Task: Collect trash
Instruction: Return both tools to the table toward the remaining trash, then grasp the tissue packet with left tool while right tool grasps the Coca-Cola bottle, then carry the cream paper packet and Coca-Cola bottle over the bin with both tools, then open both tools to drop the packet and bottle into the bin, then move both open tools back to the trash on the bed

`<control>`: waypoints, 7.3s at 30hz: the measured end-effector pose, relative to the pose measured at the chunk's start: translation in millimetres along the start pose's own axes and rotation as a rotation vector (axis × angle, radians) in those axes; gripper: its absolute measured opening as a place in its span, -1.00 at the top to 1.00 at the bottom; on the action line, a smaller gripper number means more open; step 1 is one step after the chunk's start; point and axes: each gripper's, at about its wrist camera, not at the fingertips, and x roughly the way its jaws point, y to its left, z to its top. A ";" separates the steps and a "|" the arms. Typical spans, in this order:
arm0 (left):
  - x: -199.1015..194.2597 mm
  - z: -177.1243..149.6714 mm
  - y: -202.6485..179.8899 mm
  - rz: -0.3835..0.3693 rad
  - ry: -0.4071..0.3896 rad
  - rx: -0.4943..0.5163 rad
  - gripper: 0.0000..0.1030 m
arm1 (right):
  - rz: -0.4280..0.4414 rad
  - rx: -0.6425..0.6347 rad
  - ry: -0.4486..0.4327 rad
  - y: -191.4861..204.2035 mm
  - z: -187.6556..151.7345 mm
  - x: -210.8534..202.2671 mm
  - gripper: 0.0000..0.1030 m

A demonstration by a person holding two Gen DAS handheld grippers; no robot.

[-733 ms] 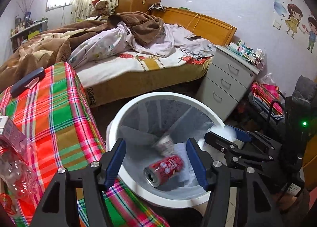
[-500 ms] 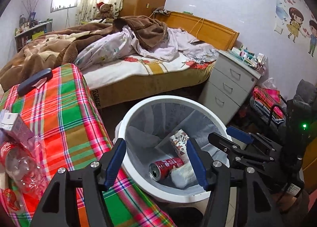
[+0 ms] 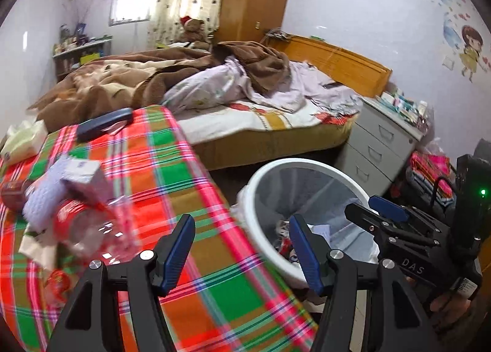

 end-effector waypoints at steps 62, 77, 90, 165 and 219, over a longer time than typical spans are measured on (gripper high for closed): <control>5.1 -38.9 271.1 0.175 0.159 -0.369 0.11 | 0.404 -0.465 0.224 220.1 2.5 77.9 -0.22; 10.9 -36.3 272.2 0.174 0.199 -0.311 -0.22 | 0.385 -0.501 0.285 236.2 3.9 94.1 -0.22; 9.9 -34.8 263.7 0.210 0.198 -0.281 0.13 | 0.382 -0.478 0.288 231.2 1.7 90.6 -0.20; -4.5 8.2 -26.8 -0.077 0.045 0.079 0.27 | 0.082 -0.021 0.006 3.4 10.7 -19.7 -0.19; 29.6 -10.4 -27.0 -0.065 0.109 0.026 -0.10 | -0.052 0.016 0.073 -12.8 -0.6 -5.9 -0.21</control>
